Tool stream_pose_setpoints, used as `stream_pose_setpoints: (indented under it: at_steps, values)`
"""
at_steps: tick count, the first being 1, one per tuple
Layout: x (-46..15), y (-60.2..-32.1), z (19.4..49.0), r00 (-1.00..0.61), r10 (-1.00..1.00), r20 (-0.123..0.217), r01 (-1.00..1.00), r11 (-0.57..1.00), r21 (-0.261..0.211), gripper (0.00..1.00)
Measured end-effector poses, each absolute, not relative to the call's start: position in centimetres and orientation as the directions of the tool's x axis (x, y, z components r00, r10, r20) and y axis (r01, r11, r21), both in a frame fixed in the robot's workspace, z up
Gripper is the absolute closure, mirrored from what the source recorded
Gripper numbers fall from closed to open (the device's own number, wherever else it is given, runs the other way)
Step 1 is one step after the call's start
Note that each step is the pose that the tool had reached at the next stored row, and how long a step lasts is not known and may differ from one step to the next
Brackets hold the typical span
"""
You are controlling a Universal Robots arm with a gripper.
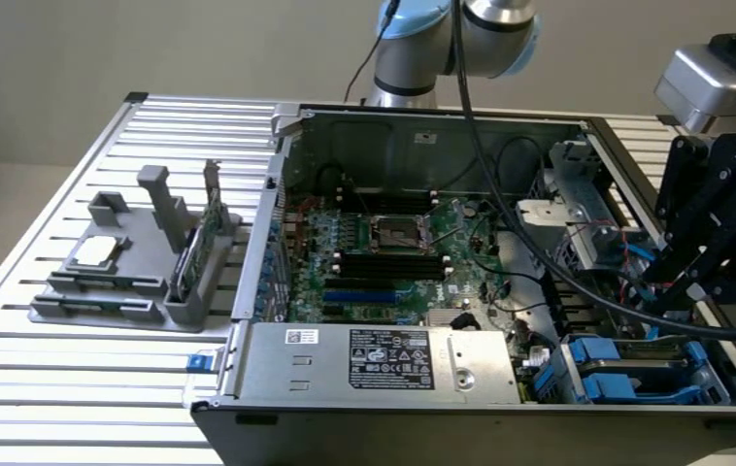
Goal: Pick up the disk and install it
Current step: 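Insert the first disk wire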
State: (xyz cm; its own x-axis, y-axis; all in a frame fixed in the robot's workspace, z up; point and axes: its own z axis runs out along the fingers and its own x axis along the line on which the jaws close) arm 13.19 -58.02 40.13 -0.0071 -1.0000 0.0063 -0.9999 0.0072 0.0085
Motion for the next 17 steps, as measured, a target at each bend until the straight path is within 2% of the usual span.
stream_pose_setpoints:
  at_steps: [10,17]
  values:
    - [13.19,-58.02,40.13,-0.008,-1.000,0.006,-1.000,0.008,0.009,0.68]
    - [13.19,-58.02,40.13,-0.110,-0.994,0.006,-0.994,0.110,0.008,0.68]
